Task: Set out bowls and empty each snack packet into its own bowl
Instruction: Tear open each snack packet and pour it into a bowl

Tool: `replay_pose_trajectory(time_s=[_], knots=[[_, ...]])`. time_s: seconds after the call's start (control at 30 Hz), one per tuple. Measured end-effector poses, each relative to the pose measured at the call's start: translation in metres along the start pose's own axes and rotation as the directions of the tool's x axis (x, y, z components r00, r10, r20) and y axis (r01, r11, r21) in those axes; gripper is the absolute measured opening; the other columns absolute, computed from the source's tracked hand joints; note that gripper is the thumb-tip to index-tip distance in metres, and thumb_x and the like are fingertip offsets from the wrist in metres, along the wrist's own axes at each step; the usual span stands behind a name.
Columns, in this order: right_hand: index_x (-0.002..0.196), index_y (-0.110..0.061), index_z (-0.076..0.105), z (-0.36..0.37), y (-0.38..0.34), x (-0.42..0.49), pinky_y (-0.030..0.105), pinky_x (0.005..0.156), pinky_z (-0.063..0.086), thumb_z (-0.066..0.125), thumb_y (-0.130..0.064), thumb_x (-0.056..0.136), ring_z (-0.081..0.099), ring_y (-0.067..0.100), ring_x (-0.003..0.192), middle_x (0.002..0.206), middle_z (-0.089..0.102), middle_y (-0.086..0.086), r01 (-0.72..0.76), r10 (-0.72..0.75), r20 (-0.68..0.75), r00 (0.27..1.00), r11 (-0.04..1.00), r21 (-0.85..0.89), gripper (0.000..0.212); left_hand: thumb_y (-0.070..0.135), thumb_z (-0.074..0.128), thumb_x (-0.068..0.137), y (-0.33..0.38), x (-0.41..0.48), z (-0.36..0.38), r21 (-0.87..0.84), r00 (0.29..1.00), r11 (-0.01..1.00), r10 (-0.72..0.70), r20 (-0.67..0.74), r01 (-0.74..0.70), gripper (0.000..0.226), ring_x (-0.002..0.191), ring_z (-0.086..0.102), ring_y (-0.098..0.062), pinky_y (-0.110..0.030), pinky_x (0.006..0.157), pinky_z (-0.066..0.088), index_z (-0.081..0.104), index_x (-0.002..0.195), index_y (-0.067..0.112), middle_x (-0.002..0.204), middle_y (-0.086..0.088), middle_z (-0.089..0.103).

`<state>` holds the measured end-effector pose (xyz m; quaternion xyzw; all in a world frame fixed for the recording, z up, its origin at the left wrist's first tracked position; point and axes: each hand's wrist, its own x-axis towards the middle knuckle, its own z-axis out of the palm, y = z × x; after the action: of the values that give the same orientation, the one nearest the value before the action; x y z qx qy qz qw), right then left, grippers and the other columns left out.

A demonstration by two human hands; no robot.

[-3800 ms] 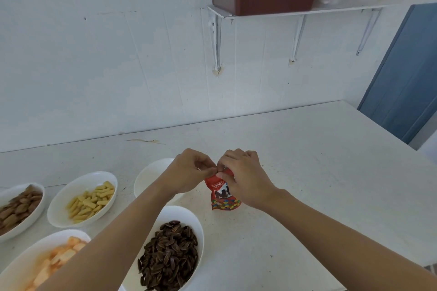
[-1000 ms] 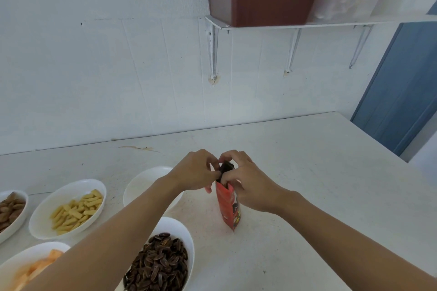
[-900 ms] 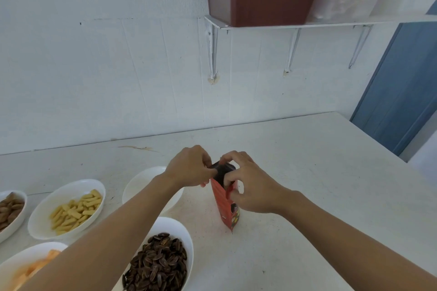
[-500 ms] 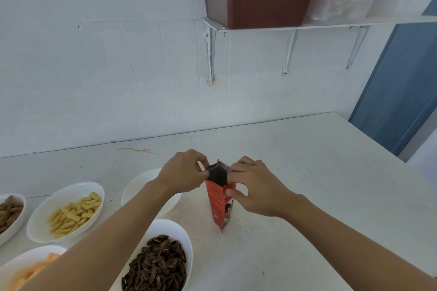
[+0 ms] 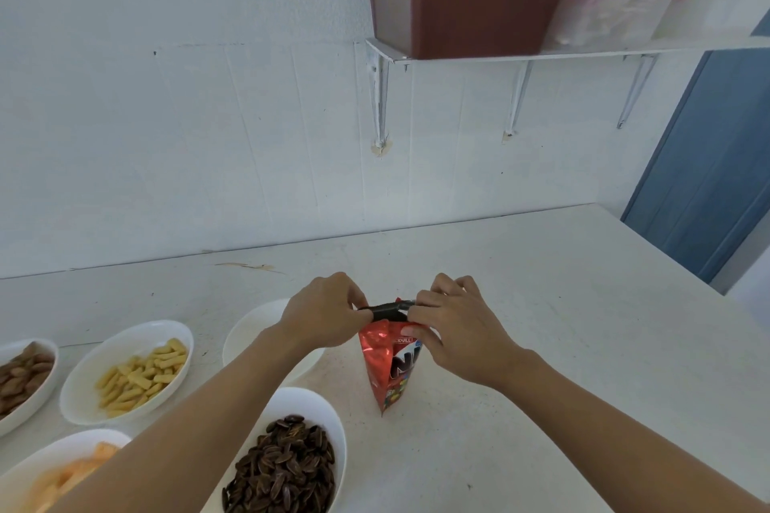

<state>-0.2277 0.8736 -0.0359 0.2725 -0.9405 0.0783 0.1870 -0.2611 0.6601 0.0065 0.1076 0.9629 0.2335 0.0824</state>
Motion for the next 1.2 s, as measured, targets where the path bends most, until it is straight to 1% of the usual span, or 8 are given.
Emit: replay_pose_trajectory(time_s=[0.1,0.3,0.43,0.57,0.73,0.87,1.0,1.2], knots=[[0.094,-0.029,0.067,0.001,0.001,0.0,0.032,0.078,0.033,0.059,-0.039,0.093,0.043,0.012,0.087,0.084,0.06,-0.016,-0.024,0.024,0.001,1.0,0.999,0.038,0.013,0.029,0.059,0.093,0.0,-0.004,0.007,-0.009,0.999,1.0,0.002,-0.054,-0.003,0.018,0.054,0.051,-0.011,-0.022,0.051,0.038,0.075,0.096,0.023,0.063,0.008,0.061],[0.096,-0.029,0.064,-0.008,-0.004,0.007,0.034,0.087,0.037,0.061,-0.031,0.093,0.044,0.01,0.097,0.093,0.066,-0.018,0.03,-0.055,0.132,0.99,0.982,0.186,0.005,0.031,0.047,0.104,0.003,-0.007,0.016,-0.034,0.997,0.998,0.059,-0.042,-0.061,0.031,0.083,0.065,-0.018,-0.029,0.07,0.05,0.072,0.096,0.015,0.095,0.0,0.071],[0.1,-0.029,0.061,-0.005,-0.003,0.006,0.036,0.086,0.037,0.056,-0.031,0.097,0.04,0.01,0.088,0.086,0.058,-0.02,0.012,-0.041,0.146,0.988,0.981,0.191,0.006,0.032,0.044,0.105,0.0,-0.007,0.016,0.012,0.994,0.995,0.095,-0.048,-0.094,0.03,0.064,0.056,-0.012,-0.025,0.057,0.042,0.06,0.08,0.025,0.072,0.007,0.06],[0.103,-0.03,0.061,-0.005,0.004,0.004,0.038,0.086,0.038,0.055,-0.031,0.098,0.04,0.01,0.085,0.082,0.055,-0.022,-0.02,-0.004,0.123,0.992,0.981,0.192,0.008,0.037,0.045,0.104,-0.009,-0.007,0.014,-0.021,0.997,0.997,0.073,-0.012,-0.073,0.031,0.072,0.07,-0.01,-0.031,0.07,0.054,0.058,0.075,0.035,0.077,0.006,0.071],[0.105,-0.032,0.061,-0.002,0.001,-0.001,0.035,0.087,0.038,0.052,-0.041,0.097,0.041,0.009,0.092,0.091,0.059,-0.019,-0.03,0.007,0.119,0.993,0.981,0.193,0.016,0.032,0.047,0.103,-0.011,-0.007,0.019,-0.159,0.999,0.986,0.046,-0.017,-0.048,0.034,0.067,0.07,-0.004,-0.026,0.064,0.05,0.065,0.078,0.018,0.074,0.003,0.072],[0.104,-0.033,0.062,0.001,-0.004,-0.005,0.028,0.086,0.042,0.061,-0.05,0.086,0.043,0.004,0.097,0.102,0.055,-0.021,-0.113,0.086,0.094,0.992,0.936,0.332,0.025,0.03,0.047,0.103,-0.004,-0.011,0.024,-0.24,0.998,0.97,0.021,-0.06,-0.034,0.019,0.055,0.065,-0.001,-0.014,0.049,0.041,0.063,0.094,0.025,0.069,0.003,0.072],[0.11,-0.037,0.063,0.002,-0.006,-0.008,0.027,0.094,0.042,0.062,-0.065,0.081,0.043,0.001,0.112,0.113,0.051,-0.026,-0.18,0.138,0.126,0.982,0.875,0.45,0.04,0.031,0.051,0.102,-0.005,-0.008,0.026,-0.312,0.997,0.95,-0.003,-0.08,-0.023,0.018,0.064,0.073,-0.007,-0.037,0.073,0.06,0.065,0.094,0.024,0.077,0.001,0.076],[0.105,-0.033,0.066,0.006,-0.007,-0.007,0.04,0.105,0.034,0.06,-0.064,0.084,0.041,0.01,0.129,0.116,0.06,-0.017,0.034,-0.018,-0.064,0.998,0.967,0.252,0.038,0.038,0.041,0.106,-0.005,-0.01,0.027,-0.392,0.999,0.919,0.048,-0.003,-0.046,0.039,0.079,0.072,-0.006,-0.038,0.084,0.058,0.072,0.095,0.019,0.089,0.003,0.075]])
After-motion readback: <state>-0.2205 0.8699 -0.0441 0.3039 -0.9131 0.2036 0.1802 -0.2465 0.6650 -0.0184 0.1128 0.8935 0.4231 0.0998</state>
